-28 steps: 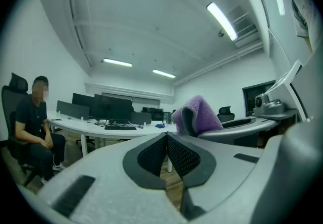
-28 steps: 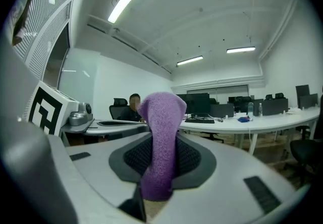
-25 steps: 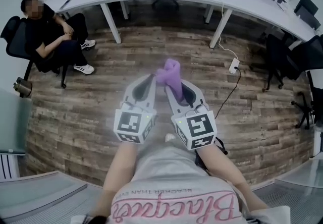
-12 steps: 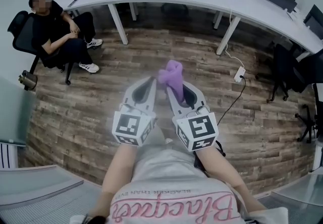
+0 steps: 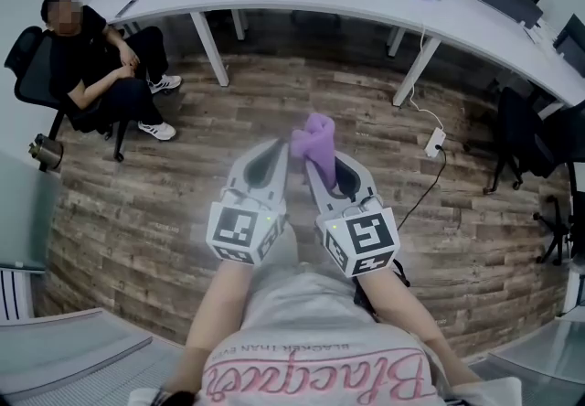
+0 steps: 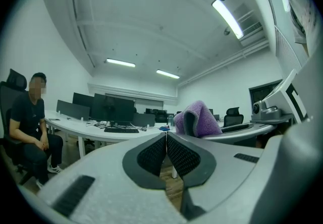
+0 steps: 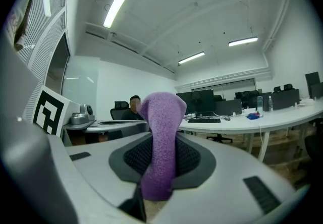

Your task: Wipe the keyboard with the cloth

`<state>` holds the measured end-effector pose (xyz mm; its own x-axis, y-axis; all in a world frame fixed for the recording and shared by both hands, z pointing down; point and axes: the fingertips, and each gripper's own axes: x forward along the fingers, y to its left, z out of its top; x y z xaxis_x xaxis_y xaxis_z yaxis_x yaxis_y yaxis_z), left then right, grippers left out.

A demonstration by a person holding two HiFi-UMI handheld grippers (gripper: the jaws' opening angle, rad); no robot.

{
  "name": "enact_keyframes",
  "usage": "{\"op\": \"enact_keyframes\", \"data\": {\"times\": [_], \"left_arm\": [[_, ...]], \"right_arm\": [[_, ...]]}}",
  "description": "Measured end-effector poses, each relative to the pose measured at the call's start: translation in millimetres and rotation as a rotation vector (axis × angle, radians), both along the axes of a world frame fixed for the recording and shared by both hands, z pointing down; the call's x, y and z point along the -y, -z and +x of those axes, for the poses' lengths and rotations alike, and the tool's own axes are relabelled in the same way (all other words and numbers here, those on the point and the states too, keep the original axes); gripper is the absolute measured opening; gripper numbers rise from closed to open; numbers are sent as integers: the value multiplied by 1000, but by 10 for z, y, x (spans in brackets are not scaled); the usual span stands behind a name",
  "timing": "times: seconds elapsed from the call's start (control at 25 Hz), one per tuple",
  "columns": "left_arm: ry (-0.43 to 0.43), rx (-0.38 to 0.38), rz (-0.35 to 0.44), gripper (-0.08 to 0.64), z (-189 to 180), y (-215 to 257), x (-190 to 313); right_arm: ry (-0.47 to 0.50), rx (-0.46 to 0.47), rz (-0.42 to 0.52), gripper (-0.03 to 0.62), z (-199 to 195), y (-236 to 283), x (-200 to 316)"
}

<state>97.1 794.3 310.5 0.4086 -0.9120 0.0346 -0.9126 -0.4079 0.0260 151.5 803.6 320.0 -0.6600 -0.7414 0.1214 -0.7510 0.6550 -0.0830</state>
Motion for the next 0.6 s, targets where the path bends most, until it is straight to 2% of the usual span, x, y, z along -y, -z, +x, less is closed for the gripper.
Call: {"op": "enact_keyframes", "data": {"times": [0.24, 0.6], "left_arm": [[-1, -18, -19, 7, -289, -50, 622], [-59, -42, -21, 8, -713, 28, 1697]], "right_arm": [[5, -4, 6, 87, -247, -1, 612], [-35, -20, -6, 89, -690, 23, 1671]]}}
